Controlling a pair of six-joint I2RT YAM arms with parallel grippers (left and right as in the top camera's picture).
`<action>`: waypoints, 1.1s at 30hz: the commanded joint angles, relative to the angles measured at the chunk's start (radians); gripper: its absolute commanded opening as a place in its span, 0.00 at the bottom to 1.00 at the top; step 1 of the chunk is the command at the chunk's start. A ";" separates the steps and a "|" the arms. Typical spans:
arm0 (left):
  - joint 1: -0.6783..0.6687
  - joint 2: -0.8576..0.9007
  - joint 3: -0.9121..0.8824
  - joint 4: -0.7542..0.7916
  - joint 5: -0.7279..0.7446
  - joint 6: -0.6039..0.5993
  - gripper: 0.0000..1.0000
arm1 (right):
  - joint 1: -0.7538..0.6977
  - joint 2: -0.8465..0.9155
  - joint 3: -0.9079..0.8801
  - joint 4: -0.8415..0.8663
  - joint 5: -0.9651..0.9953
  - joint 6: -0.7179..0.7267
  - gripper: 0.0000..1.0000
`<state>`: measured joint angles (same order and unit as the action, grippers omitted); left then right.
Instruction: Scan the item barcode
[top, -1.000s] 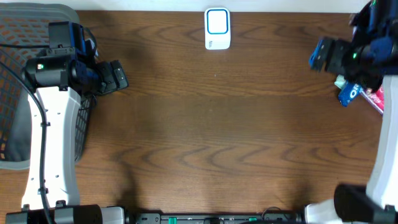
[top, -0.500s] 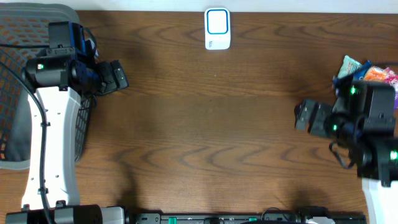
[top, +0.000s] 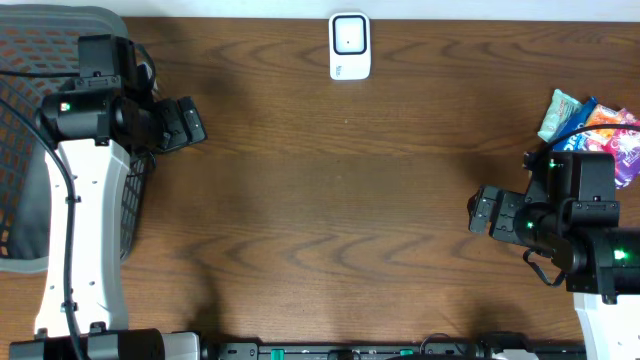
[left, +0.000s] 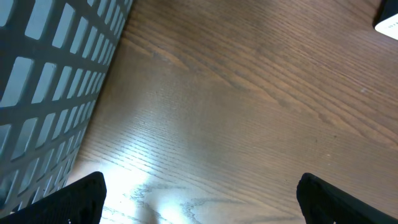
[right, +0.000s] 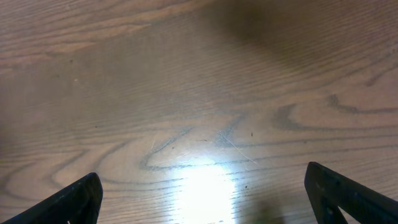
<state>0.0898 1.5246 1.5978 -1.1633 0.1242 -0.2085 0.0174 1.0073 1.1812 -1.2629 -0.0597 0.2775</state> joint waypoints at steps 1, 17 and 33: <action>0.003 0.000 0.001 -0.003 -0.009 0.005 0.98 | 0.010 0.000 -0.004 -0.002 -0.002 -0.002 0.99; 0.003 0.000 0.001 -0.003 -0.009 0.006 0.98 | 0.011 -0.036 -0.074 0.072 0.025 -0.040 0.99; 0.003 0.000 0.002 -0.003 -0.009 0.005 0.98 | 0.022 -0.680 -0.803 0.884 -0.091 -0.251 0.99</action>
<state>0.0898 1.5246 1.5978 -1.1641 0.1242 -0.2085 0.0345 0.4202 0.4713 -0.4389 -0.1387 0.0849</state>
